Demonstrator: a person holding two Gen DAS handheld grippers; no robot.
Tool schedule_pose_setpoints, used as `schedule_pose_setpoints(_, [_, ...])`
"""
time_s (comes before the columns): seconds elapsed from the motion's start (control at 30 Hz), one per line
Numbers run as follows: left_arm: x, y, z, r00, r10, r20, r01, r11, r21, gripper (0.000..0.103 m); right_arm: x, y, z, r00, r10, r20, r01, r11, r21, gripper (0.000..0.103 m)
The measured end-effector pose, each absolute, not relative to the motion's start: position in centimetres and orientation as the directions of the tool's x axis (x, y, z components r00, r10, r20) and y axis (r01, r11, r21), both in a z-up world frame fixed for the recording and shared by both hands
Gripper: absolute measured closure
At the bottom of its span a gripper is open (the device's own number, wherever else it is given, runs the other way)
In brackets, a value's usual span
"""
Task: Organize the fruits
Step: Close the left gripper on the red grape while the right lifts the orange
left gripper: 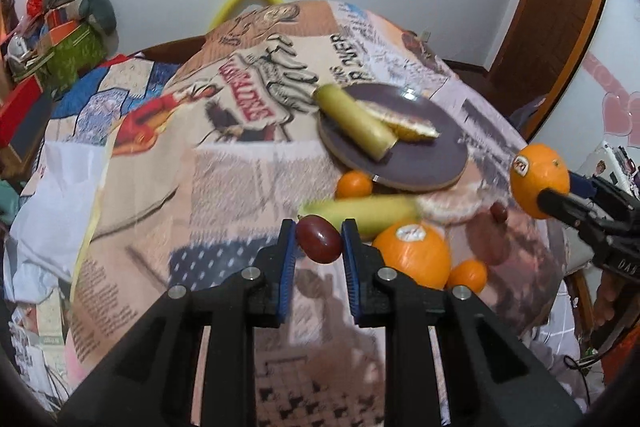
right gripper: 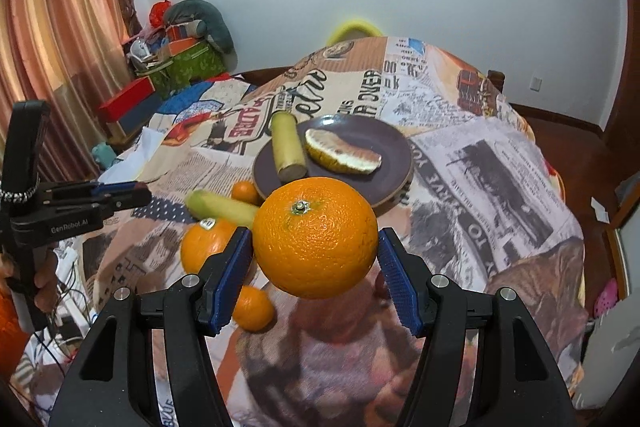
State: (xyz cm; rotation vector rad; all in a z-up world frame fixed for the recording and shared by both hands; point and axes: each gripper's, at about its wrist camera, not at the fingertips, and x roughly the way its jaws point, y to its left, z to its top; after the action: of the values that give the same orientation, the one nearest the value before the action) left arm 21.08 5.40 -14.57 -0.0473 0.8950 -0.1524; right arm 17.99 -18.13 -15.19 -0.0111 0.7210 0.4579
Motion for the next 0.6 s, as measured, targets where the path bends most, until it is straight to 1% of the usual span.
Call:
schedule_pose_setpoints(0.23, [23.8,3.7,-14.0,0.623,-0.170,-0.764,0.139,0.985,-0.106,0.081,19.4,-18.8,-14.8,0.675,0.393,-0.624,-0.407,0.904,0.130,0.042])
schedule_pose_setpoints(0.6, [28.0,2.5,-14.3,0.617,-0.180,-0.766,0.163,0.982,-0.099,0.081,23.1,-18.7,-15.5,0.670,0.398,-0.627,-0.413,0.901,0.130,0.042])
